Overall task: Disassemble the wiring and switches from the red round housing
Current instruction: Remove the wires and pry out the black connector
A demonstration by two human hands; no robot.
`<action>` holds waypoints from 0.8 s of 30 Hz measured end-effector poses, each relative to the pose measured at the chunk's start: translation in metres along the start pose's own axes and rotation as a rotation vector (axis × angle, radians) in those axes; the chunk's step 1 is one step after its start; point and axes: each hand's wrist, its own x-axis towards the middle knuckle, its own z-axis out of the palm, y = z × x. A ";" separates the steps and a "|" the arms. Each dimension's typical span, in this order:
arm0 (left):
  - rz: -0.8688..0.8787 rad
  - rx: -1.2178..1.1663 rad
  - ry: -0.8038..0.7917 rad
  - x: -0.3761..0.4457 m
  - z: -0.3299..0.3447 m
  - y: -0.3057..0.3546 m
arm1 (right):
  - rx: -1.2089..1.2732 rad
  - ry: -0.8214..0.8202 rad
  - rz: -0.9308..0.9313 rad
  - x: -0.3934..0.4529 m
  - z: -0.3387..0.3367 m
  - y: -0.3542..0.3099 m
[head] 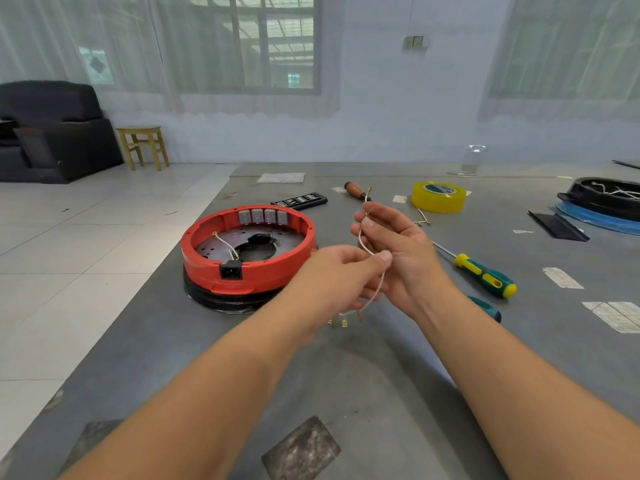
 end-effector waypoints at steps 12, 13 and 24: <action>0.121 -0.042 0.150 0.003 0.003 -0.015 | -0.149 -0.137 0.182 -0.005 -0.007 -0.001; 0.129 -0.034 0.158 0.003 0.003 -0.014 | -0.156 -0.137 0.189 -0.005 -0.008 0.001; 0.124 0.098 0.130 0.009 0.001 -0.018 | -0.196 -0.190 0.232 -0.003 -0.016 -0.008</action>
